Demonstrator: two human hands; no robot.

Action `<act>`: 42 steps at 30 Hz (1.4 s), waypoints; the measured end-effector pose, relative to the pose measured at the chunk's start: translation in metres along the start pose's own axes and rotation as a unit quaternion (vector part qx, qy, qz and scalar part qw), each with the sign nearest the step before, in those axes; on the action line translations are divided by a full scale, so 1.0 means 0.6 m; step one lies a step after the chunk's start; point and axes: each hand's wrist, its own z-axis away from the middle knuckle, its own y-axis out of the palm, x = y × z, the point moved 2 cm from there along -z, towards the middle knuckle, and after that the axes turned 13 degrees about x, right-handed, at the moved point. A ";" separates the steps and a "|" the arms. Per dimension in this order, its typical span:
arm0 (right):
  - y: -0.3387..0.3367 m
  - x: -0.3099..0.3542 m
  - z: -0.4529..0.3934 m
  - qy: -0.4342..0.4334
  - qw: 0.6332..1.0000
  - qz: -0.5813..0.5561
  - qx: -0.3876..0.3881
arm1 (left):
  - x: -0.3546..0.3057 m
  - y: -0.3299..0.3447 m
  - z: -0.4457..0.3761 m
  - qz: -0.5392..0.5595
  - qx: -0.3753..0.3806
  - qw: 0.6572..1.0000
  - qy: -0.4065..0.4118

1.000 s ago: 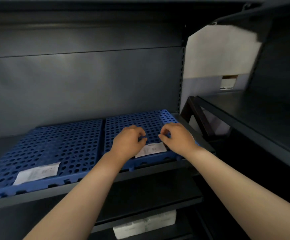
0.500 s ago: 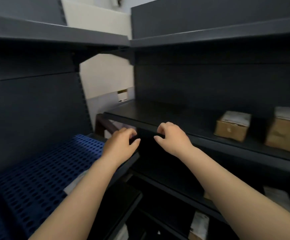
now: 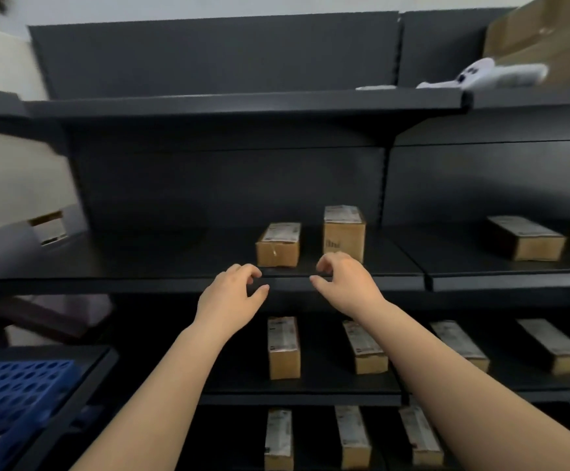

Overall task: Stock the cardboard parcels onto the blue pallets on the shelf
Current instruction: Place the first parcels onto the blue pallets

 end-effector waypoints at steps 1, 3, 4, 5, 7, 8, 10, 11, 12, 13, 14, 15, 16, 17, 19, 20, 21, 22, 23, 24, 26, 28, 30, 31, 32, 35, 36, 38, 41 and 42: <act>-0.011 -0.013 0.001 0.013 1.000 0.003 -0.011 | -0.010 0.004 -0.011 0.001 0.001 1.000 0.007; -0.030 -0.036 -0.002 0.033 0.999 0.011 -0.031 | -0.027 0.010 -0.032 0.005 0.004 1.000 0.014; -0.037 -0.047 -0.006 0.040 0.998 0.011 -0.040 | -0.034 0.014 -0.043 0.007 0.004 1.000 0.017; -0.045 -0.058 -0.012 0.046 0.998 0.006 -0.050 | -0.041 0.016 -0.055 0.009 0.004 1.000 0.018; -0.059 -0.080 -0.026 0.057 0.995 -0.016 -0.078 | -0.050 0.021 -0.082 0.016 0.000 1.000 0.016; -0.067 -0.091 -0.034 0.058 0.993 -0.029 -0.097 | -0.054 0.022 -0.097 0.020 -0.002 1.000 0.013; -0.081 -0.110 -0.050 0.049 0.988 -0.056 -0.137 | -0.060 0.024 -0.126 0.018 -0.007 1.000 0.010; -0.086 -0.119 -0.059 0.040 0.985 -0.069 -0.154 | -0.063 0.024 -0.141 0.011 -0.013 1.000 0.009; -0.091 -0.128 -0.069 0.034 0.982 -0.082 -0.166 | -0.066 0.024 -0.155 0.003 -0.020 1.000 0.009; -0.095 -0.137 -0.080 0.032 0.979 -0.096 -0.175 | -0.068 0.025 -0.169 -0.001 -0.027 1.000 0.008; -0.099 -0.146 -0.093 0.033 0.977 -0.109 -0.181 | -0.070 0.025 -0.184 -0.001 -0.032 0.999 0.004; -0.102 -0.154 -0.107 0.032 0.975 -0.120 -0.186 | -0.070 0.026 -0.198 0.003 -0.035 0.999 -0.002; -0.105 -0.162 -0.122 0.032 0.973 -0.131 -0.188 | -0.069 0.027 -0.212 0.009 -0.037 0.999 -0.008; -0.108 -0.168 -0.136 0.034 0.971 -0.147 -0.188 | -0.067 0.030 -0.225 0.014 -0.039 0.999 -0.013; -0.111 -0.179 -0.161 0.045 0.965 -0.186 -0.181 | -0.059 0.038 -0.247 0.023 -0.046 0.998 -0.028; -0.111 -0.183 -0.173 0.052 0.962 -0.200 -0.176 | -0.055 0.041 -0.256 0.030 -0.052 0.997 -0.039; -0.109 -0.187 -0.185 0.060 0.962 -0.205 -0.169 | -0.048 0.044 -0.264 0.039 -0.056 0.996 -0.050; -0.104 -0.190 -0.194 0.068 0.964 -0.203 -0.161 | -0.042 0.048 -0.271 0.049 -0.060 0.995 -0.059; -0.098 -0.193 -0.203 0.077 0.965 -0.202 -0.151 | -0.035 0.051 -0.276 0.058 -0.060 0.994 -0.068; -0.092 -0.196 -0.210 0.086 0.963 -0.212 -0.141 | -0.028 0.055 -0.279 0.069 -0.059 0.993 -0.074; -0.079 -0.203 -0.217 0.107 0.947 -0.277 -0.125 | -0.017 0.065 -0.283 0.114 -0.055 0.988 -0.086; -0.069 -0.210 -0.221 0.129 0.919 -0.354 -0.115 | -0.008 0.073 -0.283 0.186 -0.057 0.976 -0.103; -0.062 -0.213 -0.222 0.149 0.898 -0.403 -0.096 | 0.000 0.082 -0.281 0.247 -0.053 0.960 -0.122; -0.059 -0.213 -0.220 0.152 0.892 -0.417 -0.085 | 0.005 0.087 -0.279 0.268 -0.050 0.954 -0.129; -0.057 -0.211 -0.218 0.148 0.890 -0.424 -0.076 | 0.008 0.091 -0.277 0.283 -0.049 0.949 -0.131; -0.054 -0.201 -0.210 0.119 0.893 -0.429 -0.068 | 0.010 0.093 -0.271 0.309 -0.057 0.942 -0.118; -0.053 -0.198 -0.208 0.111 0.892 -0.434 -0.065 | 0.009 0.092 -0.269 0.313 -0.062 0.941 -0.111; -0.048 -0.193 -0.205 0.100 0.888 -0.445 -0.057 | 0.009 0.093 -0.265 0.324 -0.068 0.938 -0.102; -0.039 -0.184 -0.202 0.088 0.886 -0.453 -0.044 | 0.012 0.097 -0.259 0.338 -0.072 0.934 -0.094; -0.035 -0.178 -0.202 0.083 0.884 -0.458 -0.040 | 0.014 0.097 -0.258 0.338 -0.075 0.934 -0.090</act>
